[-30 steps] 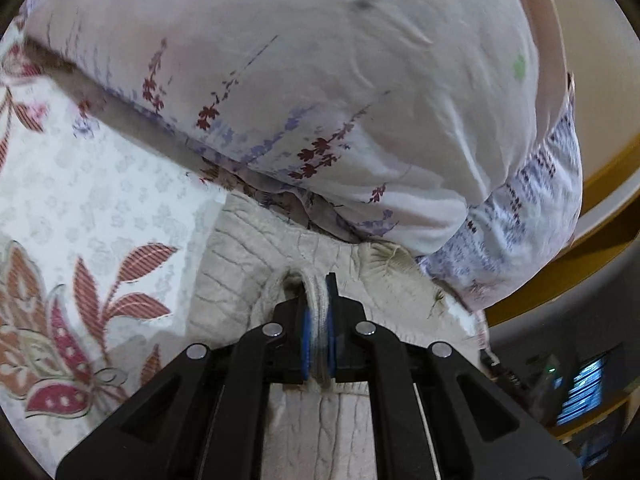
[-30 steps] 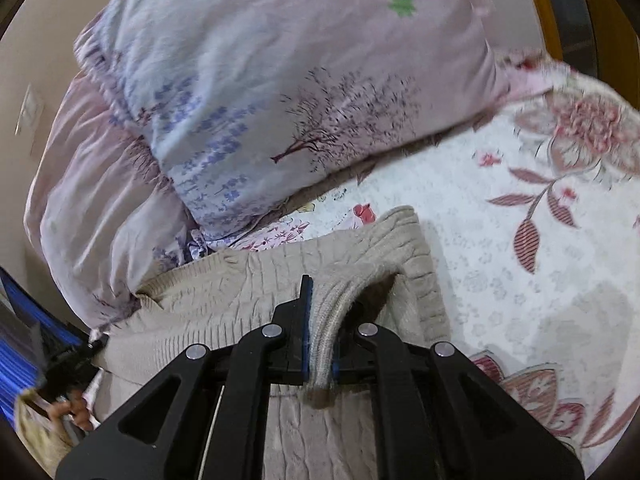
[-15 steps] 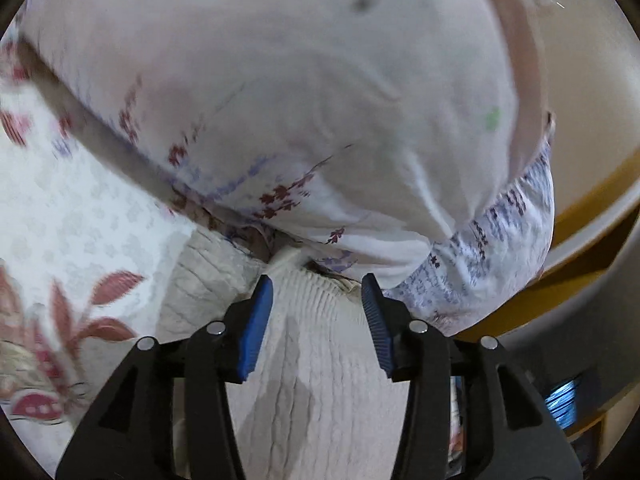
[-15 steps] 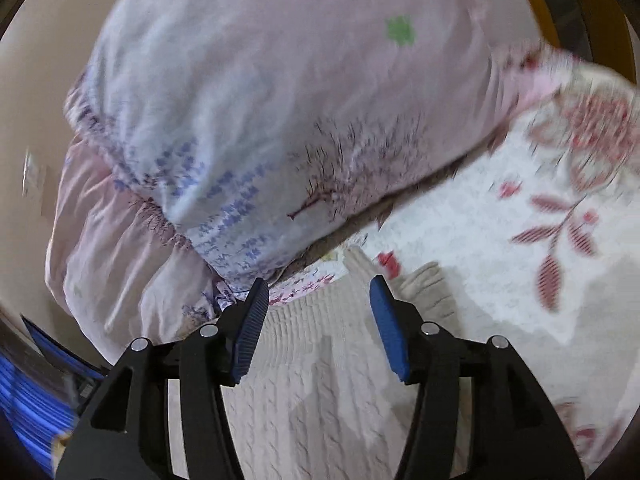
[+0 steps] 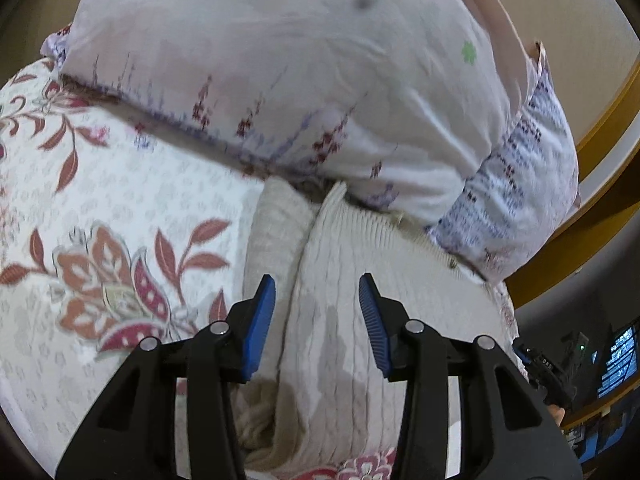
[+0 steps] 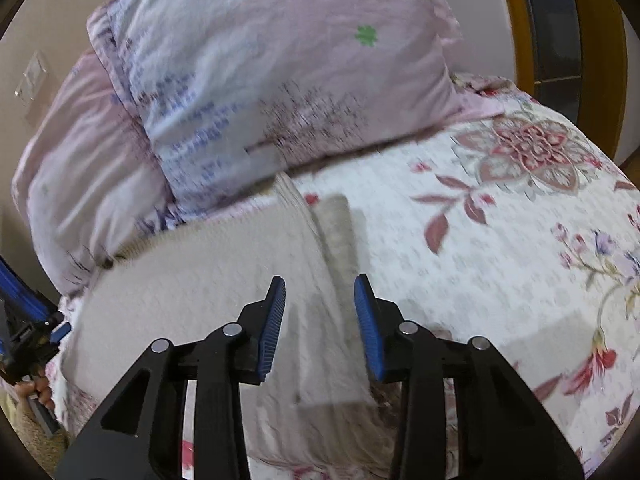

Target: Fold small clothes

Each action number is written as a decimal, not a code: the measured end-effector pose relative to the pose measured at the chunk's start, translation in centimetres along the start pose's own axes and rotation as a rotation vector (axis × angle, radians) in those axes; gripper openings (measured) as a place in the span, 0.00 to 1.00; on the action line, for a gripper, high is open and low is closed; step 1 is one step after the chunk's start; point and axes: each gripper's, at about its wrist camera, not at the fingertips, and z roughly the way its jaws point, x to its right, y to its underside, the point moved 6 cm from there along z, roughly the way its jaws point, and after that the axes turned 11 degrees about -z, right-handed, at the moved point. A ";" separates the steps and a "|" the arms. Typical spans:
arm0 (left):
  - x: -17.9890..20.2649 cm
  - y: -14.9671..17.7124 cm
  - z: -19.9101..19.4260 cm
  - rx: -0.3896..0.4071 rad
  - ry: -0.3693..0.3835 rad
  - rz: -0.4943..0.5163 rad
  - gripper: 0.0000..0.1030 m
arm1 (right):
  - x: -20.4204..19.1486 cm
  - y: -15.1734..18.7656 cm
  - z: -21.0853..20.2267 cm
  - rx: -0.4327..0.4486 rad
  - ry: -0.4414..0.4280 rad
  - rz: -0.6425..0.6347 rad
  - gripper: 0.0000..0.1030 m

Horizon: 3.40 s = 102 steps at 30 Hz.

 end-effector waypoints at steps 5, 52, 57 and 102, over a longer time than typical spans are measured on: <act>0.2 1.5 0.9 -0.041 -0.030 0.040 0.21 | -0.4 1.1 0.5 -0.036 0.005 -0.041 0.09; 3.9 4.8 1.4 -0.042 -0.085 0.312 0.76 | -6.9 1.6 0.6 -0.075 0.085 -0.232 0.38; 2.3 1.9 -0.1 0.005 -0.020 0.110 0.83 | -11.4 -0.4 1.4 -0.051 -0.002 -0.282 0.41; 18.6 2.2 3.0 -0.123 0.441 -0.033 0.14 | -16.0 -0.9 4.0 -0.041 -0.110 -0.342 0.44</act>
